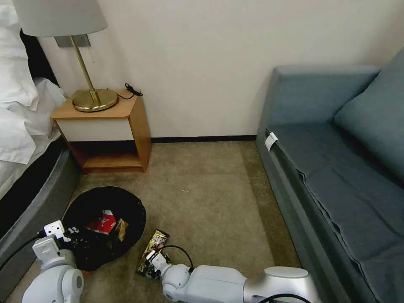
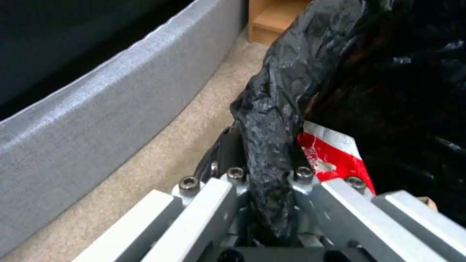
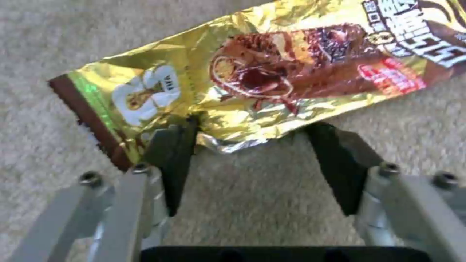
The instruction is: Pick up the trash bin, then pick up the garbage on the floor and place it into the trash bin.
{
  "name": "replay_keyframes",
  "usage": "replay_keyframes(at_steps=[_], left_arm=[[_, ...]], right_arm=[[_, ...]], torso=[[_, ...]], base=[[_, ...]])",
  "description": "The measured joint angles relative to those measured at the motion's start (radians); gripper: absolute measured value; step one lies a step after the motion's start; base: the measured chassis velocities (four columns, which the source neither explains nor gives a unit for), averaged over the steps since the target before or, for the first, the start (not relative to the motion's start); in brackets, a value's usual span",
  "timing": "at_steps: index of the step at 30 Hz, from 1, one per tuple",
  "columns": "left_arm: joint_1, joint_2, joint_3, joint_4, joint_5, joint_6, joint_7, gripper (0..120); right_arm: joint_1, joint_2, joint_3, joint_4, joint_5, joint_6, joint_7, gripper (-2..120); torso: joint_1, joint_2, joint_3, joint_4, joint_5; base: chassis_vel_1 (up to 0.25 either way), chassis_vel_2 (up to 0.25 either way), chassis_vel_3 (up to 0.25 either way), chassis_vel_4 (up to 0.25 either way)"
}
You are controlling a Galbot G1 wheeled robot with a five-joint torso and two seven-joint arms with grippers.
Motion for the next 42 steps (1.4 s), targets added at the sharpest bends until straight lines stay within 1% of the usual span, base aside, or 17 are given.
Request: replay_keyframes(at_steps=[3, 4, 5, 6, 7, 8, 11, 14, 17, 22, 26, 31, 35, 37, 38, 42], left_arm=[[-0.002, 0.000, 0.002, 0.003, 0.003, -0.001, 0.001, 2], [-0.002, 0.000, 0.003, 0.004, 0.005, -0.003, 0.001, 2], [-0.002, 0.000, 0.003, 0.004, 0.005, -0.003, 0.001, 2], [-0.002, 0.000, 0.004, 0.005, 0.006, -0.004, 0.001, 2], [-0.002, 0.000, 0.004, 0.006, 0.007, -0.004, 0.001, 2], [-0.002, 0.000, 0.004, 0.006, 0.007, -0.004, 0.001, 2], [-0.002, 0.001, 0.005, 0.008, 0.009, -0.007, 0.001, 2], [-0.002, 0.001, 0.005, 0.010, 0.010, -0.008, 0.001, 2], [-0.002, 0.001, 0.006, 0.013, 0.013, -0.012, 0.002, 2], [-0.002, 0.001, 0.007, 0.013, 0.014, -0.013, 0.002, 2], [-0.002, 0.001, 0.006, 0.013, 0.015, -0.013, 0.002, 2], [-0.003, 0.000, 0.007, 0.013, 0.016, -0.013, 0.003, 2], [-0.004, 0.000, 0.007, 0.014, 0.016, -0.013, 0.003, 2], [-0.005, 0.002, 0.006, 0.014, 0.014, -0.013, 0.003, 2], [-0.005, 0.002, 0.006, 0.014, 0.014, -0.013, 0.003, 2], [-0.006, 0.007, 0.002, 0.014, 0.007, -0.008, 0.003, 2]], right_arm=[[-0.001, 0.000, 0.000, -0.022, -0.034, 0.035, -0.030, 44], [-0.001, -0.001, 0.001, -0.029, -0.045, 0.044, -0.038, 41], [-0.001, -0.001, 0.001, -0.029, -0.045, 0.044, -0.038, 41], [-0.002, -0.001, 0.002, -0.037, -0.059, 0.055, -0.049, 36], [-0.003, -0.001, 0.002, -0.042, -0.069, 0.062, -0.058, 33], [-0.003, -0.001, 0.002, -0.042, -0.069, 0.062, -0.058, 33], [-0.005, -0.004, 0.005, -0.056, -0.084, 0.079, -0.071, 22], [-0.006, -0.005, 0.005, -0.060, -0.091, 0.089, -0.077, 17], [-0.005, -0.011, 0.004, -0.062, -0.096, 0.099, -0.079, 5], [-0.005, -0.020, 0.004, -0.057, -0.095, 0.108, -0.079, 1], [-0.004, -0.033, 0.004, -0.042, -0.091, 0.111, -0.076, 1], [0.006, -0.067, 0.007, 0.008, -0.066, 0.110, -0.058, 1], [0.014, -0.084, 0.010, 0.035, -0.049, 0.105, -0.046, 1], [0.035, -0.125, 0.016, 0.098, -0.026, 0.092, -0.021, 1], [0.035, -0.125, 0.016, 0.098, -0.026, 0.092, -0.021, 1], [0.066, -0.193, 0.045, 0.216, 0.013, 0.064, 0.020, 1]], torso=[[0.000, 0.000, 0.000, -0.0003, -0.0005], [0.000, 0.000, 0.000, -0.0005, -0.0006], [0.000, 0.000, 0.000, -0.0005, -0.0006], [0.000, 0.000, 0.000, -0.0006, -0.0010], [0.000, 0.000, 0.000, -0.0007, -0.0009], [0.000, 0.000, 0.000, -0.0007, -0.0009], [0.000, 0.000, 0.000, -0.0007, -0.0010], [0.000, 0.000, 0.000, -0.0008, -0.0009], [0.000, 0.000, 0.000, -0.0008, -0.0012], [0.000, 0.000, 0.000, -0.0008, -0.0009], [0.000, 0.000, 0.000, -0.0008, -0.0012], [0.000, -0.001, 0.000, -0.0012, -0.0023], [0.000, -0.001, 0.000, -0.0013, -0.0021], [0.000, -0.001, 0.000, -0.0009, -0.0014], [0.000, -0.001, 0.000, -0.0009, -0.0014], [0.000, -0.001, 0.000, -0.0009, -0.0010]], base=[[0.000, 0.000, 0.000, 0.000], [0.000, 0.000, 0.000, 0.000], [0.000, 0.000, 0.000, 0.000], [0.000, 0.000, 0.000, 0.000], [0.000, 0.000, 0.000, 0.000], [0.000, 0.000, 0.000, 0.000], [0.000, 0.000, 0.000, 0.000], [0.000, 0.000, 0.000, 0.000], [0.000, 0.000, 0.000, 0.000], [0.000, 0.000, 0.000, 0.000], [0.000, 0.000, 0.000, 0.000], [0.000, 0.000, 0.000, 0.000], [0.000, 0.000, 0.000, 0.000], [0.000, 0.000, 0.000, 0.000], [0.000, 0.000, 0.000, 0.000], [0.000, 0.000, 0.000, 0.000]])
